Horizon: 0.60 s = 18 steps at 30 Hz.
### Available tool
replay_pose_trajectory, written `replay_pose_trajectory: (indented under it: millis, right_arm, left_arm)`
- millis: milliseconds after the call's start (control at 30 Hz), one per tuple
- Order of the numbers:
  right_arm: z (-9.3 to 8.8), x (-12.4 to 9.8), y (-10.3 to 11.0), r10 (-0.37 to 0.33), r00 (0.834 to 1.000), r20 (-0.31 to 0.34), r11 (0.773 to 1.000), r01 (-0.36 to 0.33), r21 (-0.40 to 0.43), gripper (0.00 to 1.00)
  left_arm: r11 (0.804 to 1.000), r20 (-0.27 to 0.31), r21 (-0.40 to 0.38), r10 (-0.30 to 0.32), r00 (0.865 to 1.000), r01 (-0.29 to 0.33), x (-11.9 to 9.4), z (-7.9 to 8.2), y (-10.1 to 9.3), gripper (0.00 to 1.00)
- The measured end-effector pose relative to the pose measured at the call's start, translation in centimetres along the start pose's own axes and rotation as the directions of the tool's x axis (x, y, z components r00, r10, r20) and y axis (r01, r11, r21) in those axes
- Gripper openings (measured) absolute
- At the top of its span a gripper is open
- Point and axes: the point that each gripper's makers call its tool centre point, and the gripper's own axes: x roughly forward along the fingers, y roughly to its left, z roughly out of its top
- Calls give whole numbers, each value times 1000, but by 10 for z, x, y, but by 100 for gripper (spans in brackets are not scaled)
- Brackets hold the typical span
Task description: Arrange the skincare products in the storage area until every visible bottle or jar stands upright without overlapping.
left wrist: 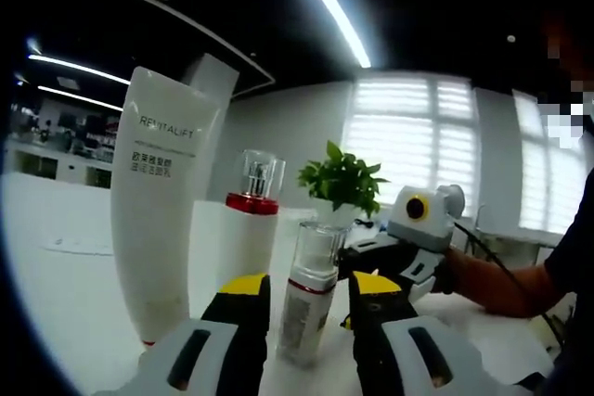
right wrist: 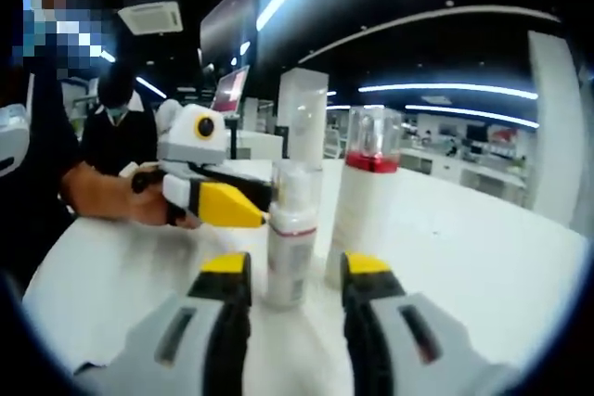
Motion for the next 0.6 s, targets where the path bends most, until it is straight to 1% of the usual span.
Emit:
replay_pose_trajectory:
  millis: [133, 200, 300, 500, 600]
  right_arm:
    - [1, -5, -2, -2, 1000, 2, 1000, 2, 0, 40]
    - [0, -7, -2, 1, 1000, 1, 1000, -1, 4, 42]
    - [-1, -10, -1, 2, 1000, -8, 1000, -2, -1, 45]
    - [2, -18, 1, 4, 1000, -3, 1000, -4, -2, 49]
    - [5, -19, 0, 1, 1000, 7, 1000, -1, 9, 56]
  left_arm:
    - [1000, 4, 6, 7, 1000, -7, -3, 2, -1, 37]
    - [1000, 9, 1, 10, 1000, -10, -5, 4, -2, 40]
    - [1000, 26, -5, 20, 999, -20, -10, 9, -4, 44]
    - [999, 51, 1, 46, 998, -46, -22, 23, -6, 46]
    - [999, 52, 7, 53, 997, -53, -29, 25, -10, 47]
